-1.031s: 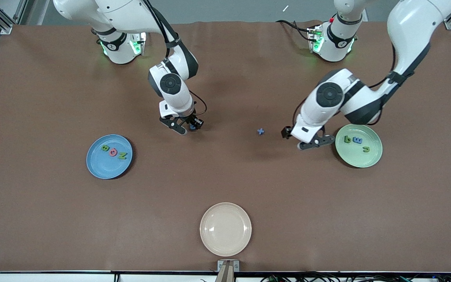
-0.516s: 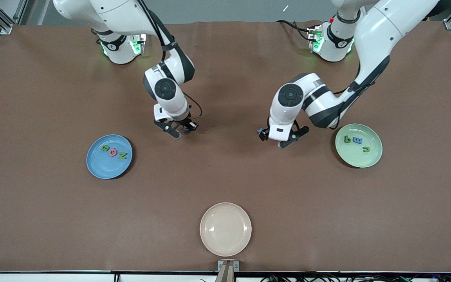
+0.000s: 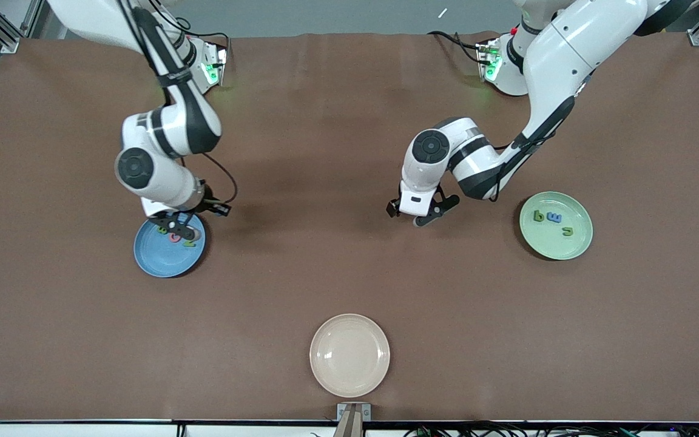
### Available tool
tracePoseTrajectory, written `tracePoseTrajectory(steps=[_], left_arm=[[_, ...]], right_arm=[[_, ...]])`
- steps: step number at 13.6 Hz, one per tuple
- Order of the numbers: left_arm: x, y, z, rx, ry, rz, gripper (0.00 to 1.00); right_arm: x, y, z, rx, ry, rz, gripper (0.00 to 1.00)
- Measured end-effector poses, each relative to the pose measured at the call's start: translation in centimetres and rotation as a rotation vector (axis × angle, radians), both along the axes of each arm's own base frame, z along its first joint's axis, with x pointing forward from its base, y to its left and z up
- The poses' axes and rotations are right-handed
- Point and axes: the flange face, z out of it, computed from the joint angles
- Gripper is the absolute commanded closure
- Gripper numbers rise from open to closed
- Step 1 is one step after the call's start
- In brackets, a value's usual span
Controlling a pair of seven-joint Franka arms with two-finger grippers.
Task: Sort uppercase to blue plate, lowercase to green plate
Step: 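Place the C on the blue plate while the left gripper grasps the x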
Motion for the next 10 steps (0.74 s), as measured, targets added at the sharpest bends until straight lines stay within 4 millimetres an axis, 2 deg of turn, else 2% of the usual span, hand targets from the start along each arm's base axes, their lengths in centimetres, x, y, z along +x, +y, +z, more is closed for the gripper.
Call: tracePoseTrajectory(steps=[3, 4, 7, 10], left_arm=[[-0.6, -0.6, -1.4, 0.009, 0.003, -0.013, 0.28], [-0.6, -0.7, -1.5, 0.008, 0.005, -0.012, 0.31], [-0.2, -0.7, -1.6, 0.004, 0.006, -0.006, 0.35], [-0.2, -0.7, -1.7, 0.003, 0.007, -0.006, 0.38]], right_arm=[[1.6, -8.6, -0.8, -0.042, -0.013, 0.056, 1.0], [1.9, -10.8, -1.2, -0.043, -0.014, 0.069, 1.0], [2.8, -14.5, -2.8, -0.038, -0.021, 0.099, 1.0], [3.1, -15.9, -4.0, -0.038, -0.027, 0.109, 1.0]])
